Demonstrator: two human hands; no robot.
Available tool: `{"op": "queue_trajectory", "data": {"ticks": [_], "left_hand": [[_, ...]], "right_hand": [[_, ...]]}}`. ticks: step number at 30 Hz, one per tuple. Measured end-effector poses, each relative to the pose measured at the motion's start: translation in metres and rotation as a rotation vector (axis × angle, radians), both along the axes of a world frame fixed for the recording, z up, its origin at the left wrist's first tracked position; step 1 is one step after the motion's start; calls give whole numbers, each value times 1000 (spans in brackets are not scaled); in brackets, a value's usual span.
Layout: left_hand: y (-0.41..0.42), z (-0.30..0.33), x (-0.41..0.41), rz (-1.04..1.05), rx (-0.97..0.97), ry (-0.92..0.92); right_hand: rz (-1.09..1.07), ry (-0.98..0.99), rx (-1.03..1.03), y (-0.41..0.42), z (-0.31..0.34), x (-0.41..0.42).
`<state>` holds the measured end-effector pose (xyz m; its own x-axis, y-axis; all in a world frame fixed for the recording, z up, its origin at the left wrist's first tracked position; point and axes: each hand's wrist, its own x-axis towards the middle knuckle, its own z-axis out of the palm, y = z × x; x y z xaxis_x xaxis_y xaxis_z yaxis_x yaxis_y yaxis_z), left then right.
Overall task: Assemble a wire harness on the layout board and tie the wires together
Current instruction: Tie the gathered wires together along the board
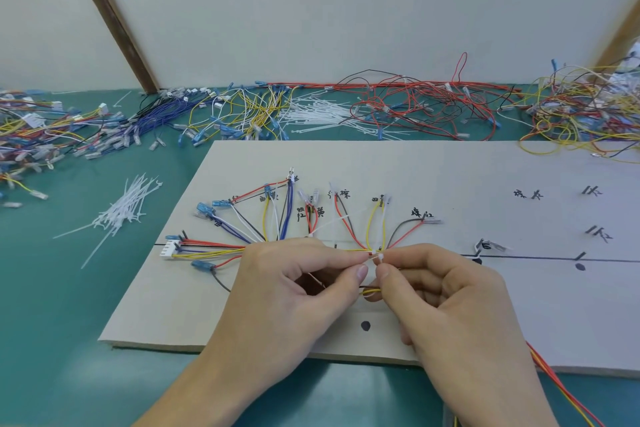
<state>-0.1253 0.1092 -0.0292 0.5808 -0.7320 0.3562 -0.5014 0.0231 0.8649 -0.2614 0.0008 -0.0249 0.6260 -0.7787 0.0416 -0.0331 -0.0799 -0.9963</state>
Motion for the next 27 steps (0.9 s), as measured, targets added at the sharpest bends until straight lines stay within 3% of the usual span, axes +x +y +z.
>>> {"op": "queue_trajectory", "data": {"ticks": [13, 22, 27], "left_hand": [[1, 2, 1, -17, 22, 12], [3, 5, 3, -66, 44, 291], [2, 9, 4, -95, 59, 308]], "right_hand": [[34, -3, -40, -1, 0, 3], [94, 94, -171, -3, -5, -1], [71, 94, -203, -4, -6, -2]]}}
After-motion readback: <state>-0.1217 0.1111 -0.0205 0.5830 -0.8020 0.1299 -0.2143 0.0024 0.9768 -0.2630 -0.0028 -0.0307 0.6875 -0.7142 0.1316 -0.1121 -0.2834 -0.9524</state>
